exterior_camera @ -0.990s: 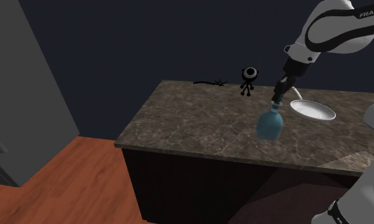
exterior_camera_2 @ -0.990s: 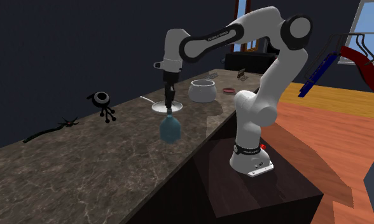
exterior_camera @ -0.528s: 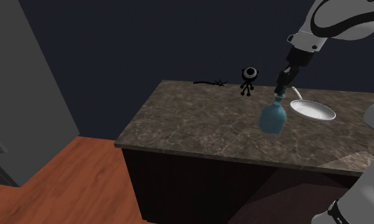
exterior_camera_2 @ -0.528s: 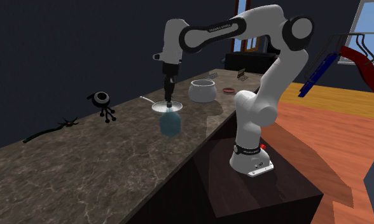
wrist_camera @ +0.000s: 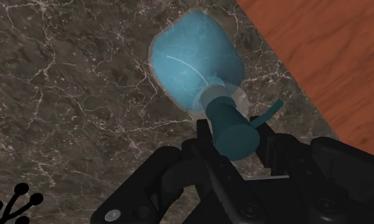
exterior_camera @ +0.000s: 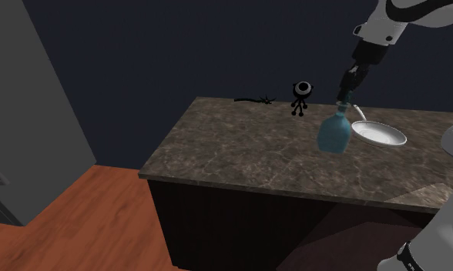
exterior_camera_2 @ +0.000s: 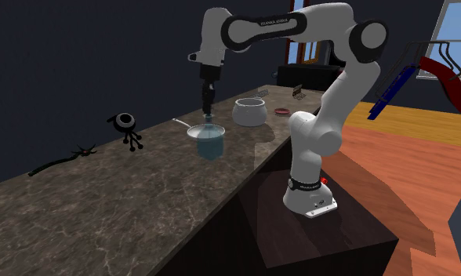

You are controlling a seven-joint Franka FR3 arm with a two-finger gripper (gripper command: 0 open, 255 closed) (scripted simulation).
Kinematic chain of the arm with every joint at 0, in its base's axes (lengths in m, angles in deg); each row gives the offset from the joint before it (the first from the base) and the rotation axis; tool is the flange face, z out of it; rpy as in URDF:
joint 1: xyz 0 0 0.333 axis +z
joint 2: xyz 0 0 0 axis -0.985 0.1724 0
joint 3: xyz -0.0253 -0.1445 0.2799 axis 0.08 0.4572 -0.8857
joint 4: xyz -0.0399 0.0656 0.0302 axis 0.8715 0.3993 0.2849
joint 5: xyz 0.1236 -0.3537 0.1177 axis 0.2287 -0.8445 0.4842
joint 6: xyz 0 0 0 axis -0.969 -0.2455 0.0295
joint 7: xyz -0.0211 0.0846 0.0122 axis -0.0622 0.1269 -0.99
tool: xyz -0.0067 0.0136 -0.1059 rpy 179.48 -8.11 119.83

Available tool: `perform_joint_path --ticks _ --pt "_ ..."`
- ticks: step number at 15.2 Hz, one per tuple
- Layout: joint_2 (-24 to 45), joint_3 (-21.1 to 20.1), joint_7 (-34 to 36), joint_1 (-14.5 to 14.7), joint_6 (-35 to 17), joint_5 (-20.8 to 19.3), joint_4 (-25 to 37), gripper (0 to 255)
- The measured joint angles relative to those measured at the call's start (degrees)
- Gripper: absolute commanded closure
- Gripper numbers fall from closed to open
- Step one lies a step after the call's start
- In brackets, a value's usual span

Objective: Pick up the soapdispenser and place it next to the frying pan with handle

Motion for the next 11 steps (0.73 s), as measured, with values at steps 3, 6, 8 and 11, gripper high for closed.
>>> perform_joint_path --ticks 3,6,8,11 --pt "-0.09 -0.36 0.25 0.11 2.06 0.18 1.97 255" --pt "0.43 -0.48 0.26 0.3 4.18 0.4 4.61 255" --pt "0.63 -0.6 0.31 0.4 5.6 0.52 6.24 255" --pt "1.05 -0.77 0.37 0.56 7.94 0.73 8.98 255"
